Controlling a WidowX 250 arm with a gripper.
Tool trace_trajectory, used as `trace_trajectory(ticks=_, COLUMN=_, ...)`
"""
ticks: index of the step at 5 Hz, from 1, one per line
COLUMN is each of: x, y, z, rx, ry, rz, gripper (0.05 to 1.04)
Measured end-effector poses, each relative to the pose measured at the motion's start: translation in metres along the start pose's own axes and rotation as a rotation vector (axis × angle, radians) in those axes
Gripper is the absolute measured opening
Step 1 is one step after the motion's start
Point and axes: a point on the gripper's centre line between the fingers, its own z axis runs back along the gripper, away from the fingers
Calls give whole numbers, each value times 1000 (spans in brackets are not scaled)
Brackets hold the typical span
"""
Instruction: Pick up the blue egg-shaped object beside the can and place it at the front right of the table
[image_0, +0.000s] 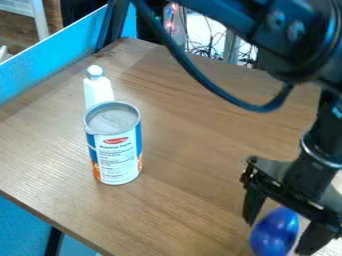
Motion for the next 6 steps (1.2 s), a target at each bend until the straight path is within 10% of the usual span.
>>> trace_trajectory(ticks=2, x=-6, y=54, z=77, rx=-183, ry=-253, rz=152, gripper=1001)
trace_trajectory(ticks=4, x=29, y=151, z=72, rx=63, ry=-150, rz=473, gripper=1001)
trace_trajectory(ticks=6, x=46, y=253, z=67, rx=122, ry=-53, rz=544, gripper=1001)
